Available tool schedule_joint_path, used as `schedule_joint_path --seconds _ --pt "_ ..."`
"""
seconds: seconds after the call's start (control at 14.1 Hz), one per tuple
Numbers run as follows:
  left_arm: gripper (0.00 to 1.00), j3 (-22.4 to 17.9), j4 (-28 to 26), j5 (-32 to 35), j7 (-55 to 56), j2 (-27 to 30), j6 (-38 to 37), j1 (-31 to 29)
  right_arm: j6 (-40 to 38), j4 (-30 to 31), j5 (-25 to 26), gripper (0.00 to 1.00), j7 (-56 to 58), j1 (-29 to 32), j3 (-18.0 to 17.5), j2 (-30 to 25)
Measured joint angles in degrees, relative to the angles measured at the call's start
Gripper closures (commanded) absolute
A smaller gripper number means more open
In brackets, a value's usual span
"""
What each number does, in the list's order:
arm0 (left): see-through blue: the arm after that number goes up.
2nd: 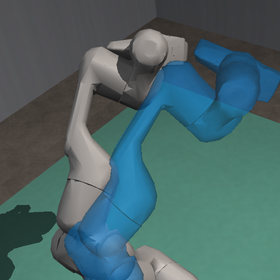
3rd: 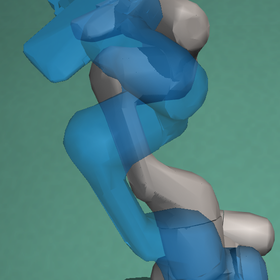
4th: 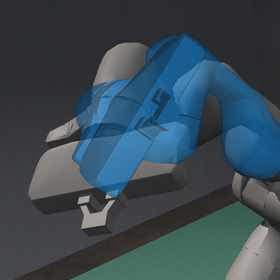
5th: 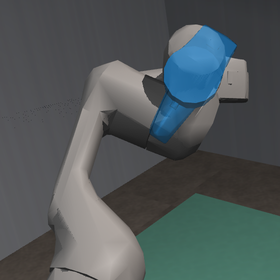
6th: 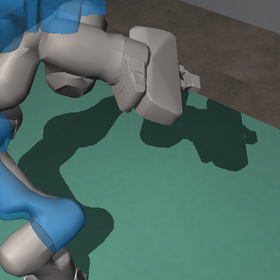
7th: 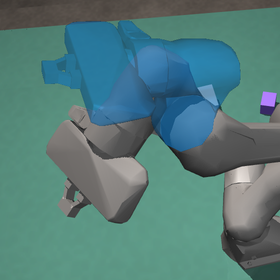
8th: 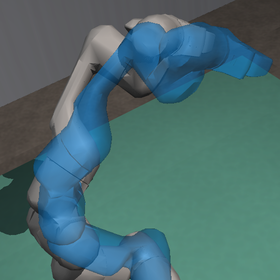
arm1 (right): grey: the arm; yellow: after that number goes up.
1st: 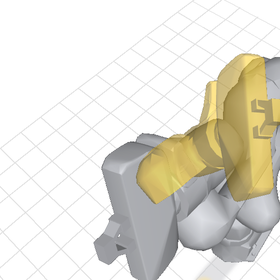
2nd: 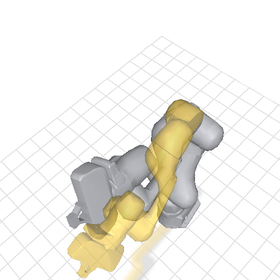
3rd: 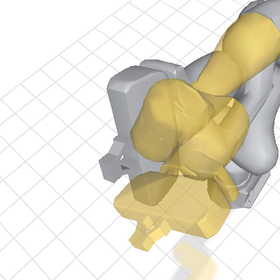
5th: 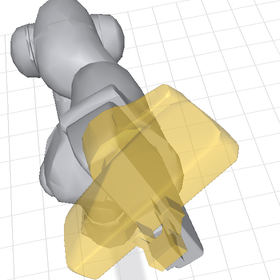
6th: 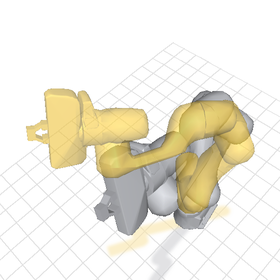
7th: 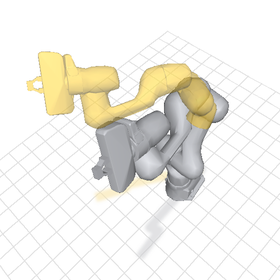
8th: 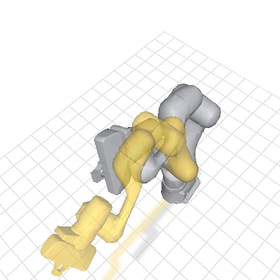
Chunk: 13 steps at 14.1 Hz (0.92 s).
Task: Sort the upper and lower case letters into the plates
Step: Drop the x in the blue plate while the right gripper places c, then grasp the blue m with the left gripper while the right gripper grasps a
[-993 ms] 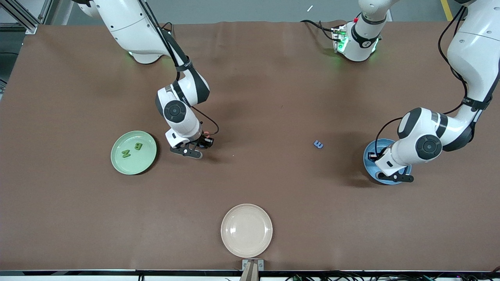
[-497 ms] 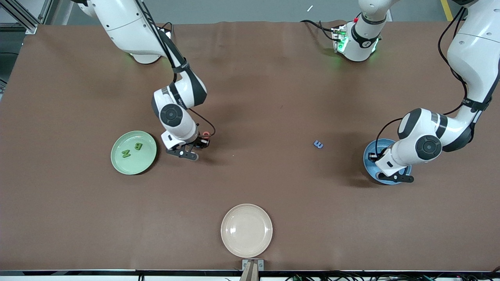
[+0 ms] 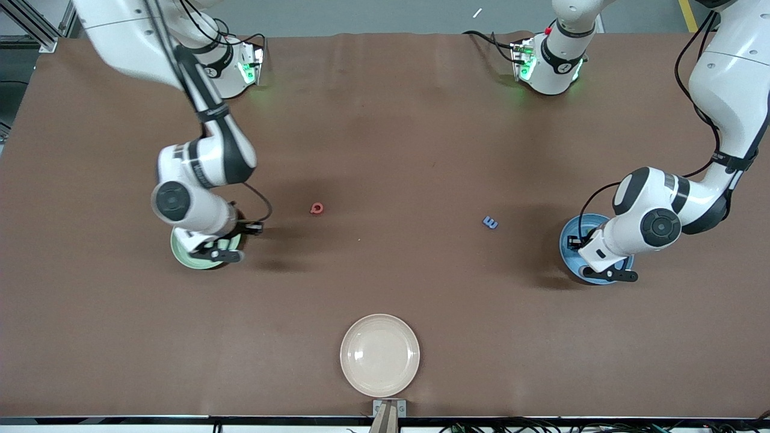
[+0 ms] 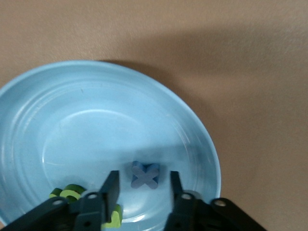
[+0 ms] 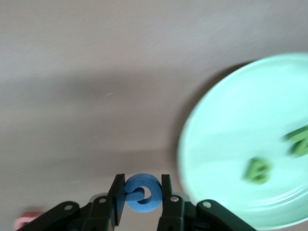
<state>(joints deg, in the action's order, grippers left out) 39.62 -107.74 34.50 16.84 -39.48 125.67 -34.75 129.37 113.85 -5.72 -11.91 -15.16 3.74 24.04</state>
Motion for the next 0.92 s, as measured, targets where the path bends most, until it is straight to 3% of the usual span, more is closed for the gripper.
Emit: schedule_joint_path --seconds 0.21,0.43,0.57,0.92 --pt "0.01 3.28 0.96 0.00 0.31 0.68 -2.46 -0.13 0.04 0.28 0.00 0.99 8.14 5.69 0.04 0.19" --pt "0.01 8.17 1.71 -0.03 7.00 1.18 -5.72 0.38 0.47 0.66 0.00 0.98 10.47 7.32 0.01 0.44" --pt "0.01 10.06 1.72 -0.03 17.21 1.21 -6.33 1.71 1.05 0.96 0.01 0.98 10.59 7.31 -0.18 1.35" --pt "0.01 10.31 1.36 -0.04 51.15 1.20 -6.48 7.19 2.74 0.99 0.01 0.90 10.64 7.27 -0.58 4.38"
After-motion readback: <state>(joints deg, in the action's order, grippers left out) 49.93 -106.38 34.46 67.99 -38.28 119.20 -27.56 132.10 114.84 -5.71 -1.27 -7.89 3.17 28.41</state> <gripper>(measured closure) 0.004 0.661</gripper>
